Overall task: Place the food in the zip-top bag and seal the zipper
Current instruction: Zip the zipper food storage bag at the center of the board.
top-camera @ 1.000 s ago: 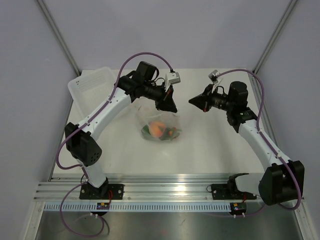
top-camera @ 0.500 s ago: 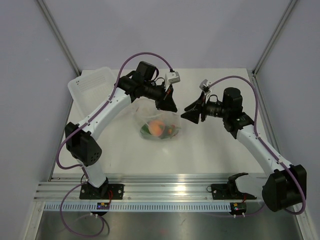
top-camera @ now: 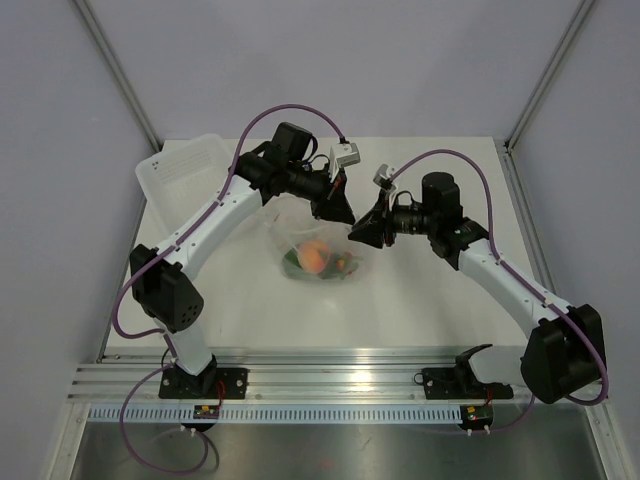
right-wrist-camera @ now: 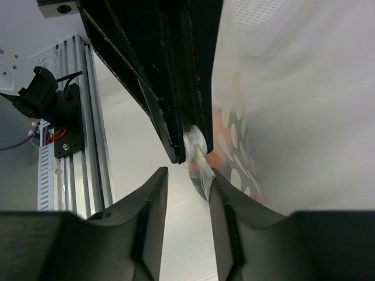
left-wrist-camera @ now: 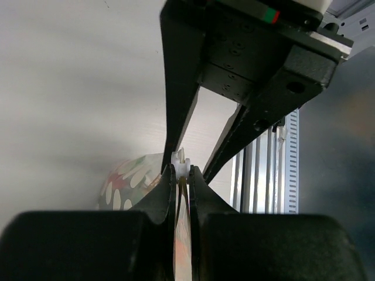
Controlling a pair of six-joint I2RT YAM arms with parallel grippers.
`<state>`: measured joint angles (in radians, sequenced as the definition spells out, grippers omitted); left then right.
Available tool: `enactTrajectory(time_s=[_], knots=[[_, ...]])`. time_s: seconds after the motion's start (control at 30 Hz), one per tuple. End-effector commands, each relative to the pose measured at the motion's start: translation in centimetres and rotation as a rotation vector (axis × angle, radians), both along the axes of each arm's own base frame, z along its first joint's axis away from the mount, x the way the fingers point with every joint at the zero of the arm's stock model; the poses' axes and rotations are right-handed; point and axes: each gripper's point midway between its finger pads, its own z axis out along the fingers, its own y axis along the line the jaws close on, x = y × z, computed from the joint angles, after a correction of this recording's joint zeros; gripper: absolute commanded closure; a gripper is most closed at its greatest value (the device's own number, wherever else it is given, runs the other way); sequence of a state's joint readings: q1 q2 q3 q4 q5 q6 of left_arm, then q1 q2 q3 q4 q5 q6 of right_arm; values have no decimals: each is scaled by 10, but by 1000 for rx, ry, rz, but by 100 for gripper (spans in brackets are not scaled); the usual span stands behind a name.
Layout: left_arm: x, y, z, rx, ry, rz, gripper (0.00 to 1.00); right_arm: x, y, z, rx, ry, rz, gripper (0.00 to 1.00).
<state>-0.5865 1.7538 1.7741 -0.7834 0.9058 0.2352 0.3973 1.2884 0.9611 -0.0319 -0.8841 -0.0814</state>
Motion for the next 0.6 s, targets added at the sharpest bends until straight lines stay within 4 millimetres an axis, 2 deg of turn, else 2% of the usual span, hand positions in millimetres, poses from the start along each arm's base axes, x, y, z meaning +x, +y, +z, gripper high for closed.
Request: enactTrajectory(time_s=[0.0, 0.07, 0.13, 0.37, 0.57], knots=[[0, -5, 33, -86, -69, -29, 100, -1, 9, 29, 34, -88, 40, 63], [-1, -5, 33, -86, -66, -32, 100, 3, 10, 38, 59, -120, 25, 78], [0, -5, 31, -83, -62, -32, 100, 9, 8, 39, 61, -118, -17, 100], [1, -2, 25, -61, -63, -27, 100, 31, -10, 26, 41, -113, -214, 100], [6, 3, 19, -52, -47, -17, 100, 44, -39, 33, 126, -128, -395, 100]])
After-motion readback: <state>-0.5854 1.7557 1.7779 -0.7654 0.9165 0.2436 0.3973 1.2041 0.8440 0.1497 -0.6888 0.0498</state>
